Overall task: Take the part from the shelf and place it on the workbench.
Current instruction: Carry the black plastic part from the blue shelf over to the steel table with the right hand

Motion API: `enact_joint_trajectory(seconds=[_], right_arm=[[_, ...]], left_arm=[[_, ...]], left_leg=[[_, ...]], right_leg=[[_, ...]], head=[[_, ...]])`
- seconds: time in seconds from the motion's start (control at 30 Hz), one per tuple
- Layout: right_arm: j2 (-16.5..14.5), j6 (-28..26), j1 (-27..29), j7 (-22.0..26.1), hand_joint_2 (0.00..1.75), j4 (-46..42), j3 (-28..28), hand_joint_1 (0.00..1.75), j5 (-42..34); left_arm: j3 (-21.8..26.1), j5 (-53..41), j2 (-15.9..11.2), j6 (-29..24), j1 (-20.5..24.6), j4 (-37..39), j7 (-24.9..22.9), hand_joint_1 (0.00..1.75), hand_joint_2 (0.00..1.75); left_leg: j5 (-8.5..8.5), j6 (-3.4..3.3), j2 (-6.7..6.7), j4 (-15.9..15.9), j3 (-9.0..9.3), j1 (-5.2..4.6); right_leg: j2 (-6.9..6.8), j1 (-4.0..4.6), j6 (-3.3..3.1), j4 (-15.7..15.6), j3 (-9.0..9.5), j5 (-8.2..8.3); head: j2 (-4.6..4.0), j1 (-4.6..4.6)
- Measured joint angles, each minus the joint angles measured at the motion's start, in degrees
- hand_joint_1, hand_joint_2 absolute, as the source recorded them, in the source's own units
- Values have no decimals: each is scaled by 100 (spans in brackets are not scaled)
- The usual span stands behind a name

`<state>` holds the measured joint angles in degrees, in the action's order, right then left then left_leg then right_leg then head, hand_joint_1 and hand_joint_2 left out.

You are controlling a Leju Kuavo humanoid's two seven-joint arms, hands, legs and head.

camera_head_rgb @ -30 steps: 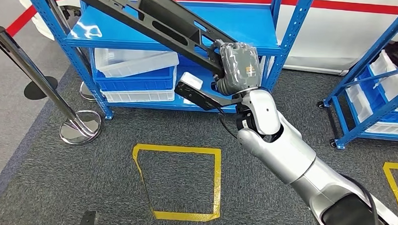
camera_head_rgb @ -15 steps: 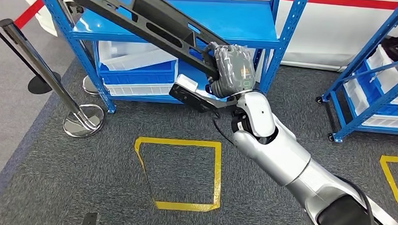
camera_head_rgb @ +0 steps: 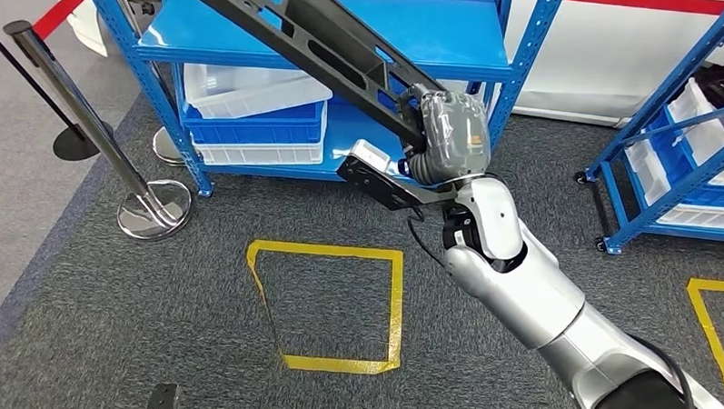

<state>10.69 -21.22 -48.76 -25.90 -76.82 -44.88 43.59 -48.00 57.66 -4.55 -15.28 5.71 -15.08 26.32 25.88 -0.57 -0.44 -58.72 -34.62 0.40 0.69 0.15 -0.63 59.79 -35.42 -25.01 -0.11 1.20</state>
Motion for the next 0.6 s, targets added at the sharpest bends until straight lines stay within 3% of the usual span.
enact_joint_trajectory(seconds=[0.07, 0.1, 0.2, 0.23, 0.27, 0.3, 0.37, 0.43, 0.47, 0.53, 0.6], right_arm=[[35, 37, 10, 2, 175, -29, 3, 175, -42], [43, 50, 10, 6, 175, -45, 3, 175, -55], [53, 84, 8, 17, 175, -83, 3, 175, -69], [56, 104, 9, 17, 175, -87, 3, 175, -71], [59, 129, 8, 17, 175, -89, 3, 175, -72], [62, 153, 6, 17, 175, -90, 3, 175, -74], [67, 180, -17, 19, 175, -102, 3, 175, -82], [72, 187, -64, 22, 175, -126, 4, 175, -99], [74, 190, -84, 27, 175, -138, 5, 175, -108], [76, 197, -104, 38, 175, -151, 6, 175, -129], [77, 201, -107, 46, 175, -154, 6, 175, -134]], left_arm=[[-1, 6, 5, -5, -13, 1, -15, 0, 175], [-1, 7, 8, -7, -17, 1, -25, 0, 175], [-1, 8, 11, -7, -18, 2, -65, 0, 175], [-1, 7, 11, -7, -26, 2, -77, 0, 175], [-2, 7, 11, -7, -36, 2, -85, 0, 175], [-2, 6, 11, -7, -43, 2, -89, 0, 175], [-2, 5, 12, -5, -34, 2, -87, 0, 175], [-2, 4, 13, -2, -5, 3, -85, 0, 175], [-2, 5, 13, 0, 4, 3, -84, 0, 175], [-2, 8, 11, 0, -2, 5, -84, 0, 175], [-2, 9, 12, 0, -12, 7, -83, 0, 175]], left_leg=[[76, 56, -11, -83, -60, -2], [193, 86, -10, -258, -142, 2], [653, 172, 5, -1248, -592, 40], [693, 193, 7, -1465, -691, 49], [629, 210, 13, -1484, -698, 58], [475, 221, 32, -1290, -601, 66], [133, 222, 195, -539, -223, 53], [2, 160, 335, -57, -3, 4], [14, 123, 342, -11, 0, -23], [-35, 38, 234, 13, -25, -15], [-88, -41, 139, 54, -25, 9]], right_leg=[[-61, -22, -47, -50, 9, 34], [-98, -38, -74, -77, 14, 50], [-200, -45, -107, -76, 6, 59], [-233, -45, -107, -69, 2, 58], [-267, -48, -107, -62, -3, 57], [-300, -52, -103, -53, -7, 54], [-366, -49, -77, -31, -11, 44], [-430, -25, -28, -12, -26, 46], [-464, -13, -2, -13, -32, 54], [-527, -16, 54, -18, -36, 53], [-412, -41, 108, 132, -97, -92]], head=[[0, 11], [0, 23], [0, 44], [0, 45], [0, 45], [0, 45], [0, 46], [0, 42], [0, 41], [0, 35], [0, 29]])
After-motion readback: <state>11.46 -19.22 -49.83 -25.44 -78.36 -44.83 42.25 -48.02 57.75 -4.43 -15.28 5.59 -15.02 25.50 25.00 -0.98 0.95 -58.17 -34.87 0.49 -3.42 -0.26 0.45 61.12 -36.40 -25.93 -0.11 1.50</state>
